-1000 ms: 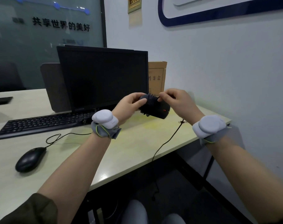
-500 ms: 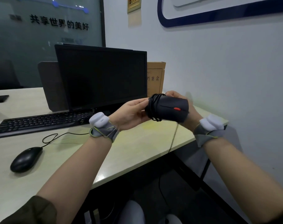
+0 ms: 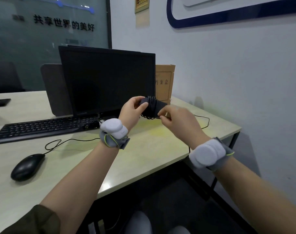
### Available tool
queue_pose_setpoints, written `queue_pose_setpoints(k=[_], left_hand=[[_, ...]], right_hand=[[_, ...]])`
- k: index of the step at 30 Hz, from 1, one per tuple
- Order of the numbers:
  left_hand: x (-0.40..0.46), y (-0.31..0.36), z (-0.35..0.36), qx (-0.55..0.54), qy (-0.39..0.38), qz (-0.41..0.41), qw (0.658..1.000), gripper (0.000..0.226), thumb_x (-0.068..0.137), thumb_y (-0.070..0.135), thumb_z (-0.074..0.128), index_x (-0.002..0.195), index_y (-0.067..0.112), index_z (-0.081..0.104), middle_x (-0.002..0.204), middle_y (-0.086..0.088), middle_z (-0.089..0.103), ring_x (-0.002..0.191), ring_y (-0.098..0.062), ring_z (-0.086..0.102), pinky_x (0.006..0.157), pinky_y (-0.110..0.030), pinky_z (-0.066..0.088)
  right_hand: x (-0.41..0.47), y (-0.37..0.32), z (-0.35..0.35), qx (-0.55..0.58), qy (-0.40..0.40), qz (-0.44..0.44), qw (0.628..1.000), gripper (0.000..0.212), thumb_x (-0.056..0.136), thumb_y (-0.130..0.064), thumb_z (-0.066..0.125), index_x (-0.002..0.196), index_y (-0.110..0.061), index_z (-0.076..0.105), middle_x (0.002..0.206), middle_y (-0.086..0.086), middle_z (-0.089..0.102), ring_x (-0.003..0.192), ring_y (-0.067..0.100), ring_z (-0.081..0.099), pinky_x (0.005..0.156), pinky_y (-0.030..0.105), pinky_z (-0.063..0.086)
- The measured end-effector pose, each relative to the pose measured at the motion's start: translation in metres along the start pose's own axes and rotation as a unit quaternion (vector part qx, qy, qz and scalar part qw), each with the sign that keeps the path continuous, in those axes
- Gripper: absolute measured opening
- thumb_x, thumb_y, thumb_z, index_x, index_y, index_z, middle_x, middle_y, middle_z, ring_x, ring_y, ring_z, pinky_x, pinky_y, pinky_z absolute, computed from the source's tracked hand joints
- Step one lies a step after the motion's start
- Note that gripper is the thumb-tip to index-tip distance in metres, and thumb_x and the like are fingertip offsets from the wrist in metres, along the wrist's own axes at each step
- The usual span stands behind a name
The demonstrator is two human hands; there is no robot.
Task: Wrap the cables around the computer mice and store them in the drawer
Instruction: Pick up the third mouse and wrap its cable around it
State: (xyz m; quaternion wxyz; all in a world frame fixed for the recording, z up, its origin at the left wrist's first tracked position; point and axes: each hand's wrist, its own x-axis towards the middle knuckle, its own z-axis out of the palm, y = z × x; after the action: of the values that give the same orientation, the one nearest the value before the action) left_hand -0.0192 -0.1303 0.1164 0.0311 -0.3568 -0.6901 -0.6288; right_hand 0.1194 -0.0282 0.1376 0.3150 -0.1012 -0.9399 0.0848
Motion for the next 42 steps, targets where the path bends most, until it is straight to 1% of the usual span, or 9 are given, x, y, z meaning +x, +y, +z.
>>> queue_pose_setpoints(k=[5,8,14,18,21,23,26,30,42], left_hand=[[-0.010,0.001,-0.001,-0.009,-0.119,0.006,0.993,0.030,0.092,0.018,0.053,0.121,0.011,0.057,0.114,-0.007,0.064,0.107,-0.019,0.060,0.095,-0.034,0.049],[-0.014,0.005,-0.003,-0.059,-0.207,0.014,0.976,0.022,0.092,0.018,0.053,0.112,0.022,0.060,0.107,0.001,0.065,0.097,-0.009,0.062,0.087,-0.026,0.049],[-0.022,0.013,0.000,-0.306,-0.346,-0.070,0.884,0.029,0.092,0.009,0.037,0.115,0.011,0.055,0.098,0.005,0.072,0.090,-0.008,0.067,0.076,-0.020,0.052],[-0.023,0.019,0.007,-0.404,-0.325,-0.076,0.852,0.031,0.091,0.016,0.039,0.116,0.008,0.054,0.094,0.002,0.072,0.085,-0.009,0.067,0.077,-0.022,0.054],[-0.017,0.023,0.015,-0.448,-0.215,-0.075,0.864,0.034,0.098,0.010,0.031,0.124,-0.002,0.048,0.099,-0.006,0.066,0.089,-0.014,0.063,0.080,-0.022,0.054],[-0.012,0.025,0.017,-0.377,-0.127,-0.065,0.915,0.033,0.097,0.010,0.037,0.126,-0.002,0.047,0.099,-0.007,0.062,0.089,-0.016,0.060,0.073,-0.019,0.053],[-0.007,0.017,0.013,-0.072,-0.027,-0.002,0.997,0.032,0.092,0.016,0.052,0.123,0.007,0.052,0.107,-0.005,0.062,0.098,-0.016,0.059,0.078,-0.020,0.050],[-0.006,0.007,0.007,0.062,-0.024,0.014,0.998,0.035,0.091,0.022,0.055,0.123,0.009,0.052,0.119,-0.008,0.059,0.106,-0.018,0.056,0.091,-0.028,0.047],[-0.014,0.020,-0.003,0.060,-0.249,0.032,0.966,0.031,0.092,0.020,0.053,0.122,0.016,0.055,0.103,0.006,0.063,0.097,-0.005,0.061,0.082,-0.017,0.049]], right_hand=[[0.019,0.002,-0.025,0.217,-0.020,0.001,0.976,0.008,0.092,-0.025,0.053,0.085,-0.030,0.051,0.067,-0.013,0.056,0.056,-0.006,0.055,0.049,0.008,0.039],[0.027,0.013,-0.029,0.283,-0.035,0.005,0.958,0.007,0.091,-0.021,0.055,0.084,-0.023,0.053,0.056,-0.015,0.054,0.045,-0.007,0.048,0.046,0.006,0.034],[0.031,0.035,-0.035,0.450,-0.109,0.023,0.886,0.012,0.086,-0.016,0.062,0.075,-0.019,0.058,0.051,-0.013,0.053,0.044,0.001,0.041,0.043,0.010,0.033],[0.015,0.036,-0.013,0.507,-0.065,0.083,0.856,0.041,0.091,0.005,0.043,0.066,-0.022,0.063,0.059,-0.009,0.062,0.055,0.000,0.054,0.059,0.012,0.044],[0.004,0.024,0.012,0.412,-0.038,0.147,0.899,0.039,0.093,0.002,0.037,0.064,-0.021,0.049,0.053,-0.003,0.041,0.046,0.007,0.038,0.054,0.023,0.035],[0.001,0.017,0.026,0.292,-0.094,0.131,0.943,0.022,0.096,-0.017,0.038,0.081,-0.022,0.053,0.057,-0.004,0.045,0.045,0.007,0.042,0.051,0.022,0.035],[0.000,0.011,0.028,0.159,-0.173,0.127,0.964,0.012,0.092,-0.019,0.043,0.097,-0.019,0.054,0.059,-0.005,0.055,0.046,0.008,0.055,0.051,0.025,0.042],[0.006,0.005,0.006,0.181,-0.159,0.136,0.961,0.022,0.087,-0.016,0.048,0.090,-0.002,0.064,0.052,-0.001,0.056,0.037,0.001,0.051,0.046,0.020,0.040],[0.026,0.027,-0.034,0.246,-0.010,0.031,0.969,0.017,0.084,-0.022,0.066,0.073,-0.025,0.053,0.067,-0.007,0.061,0.051,-0.008,0.054,0.048,0.005,0.039]])
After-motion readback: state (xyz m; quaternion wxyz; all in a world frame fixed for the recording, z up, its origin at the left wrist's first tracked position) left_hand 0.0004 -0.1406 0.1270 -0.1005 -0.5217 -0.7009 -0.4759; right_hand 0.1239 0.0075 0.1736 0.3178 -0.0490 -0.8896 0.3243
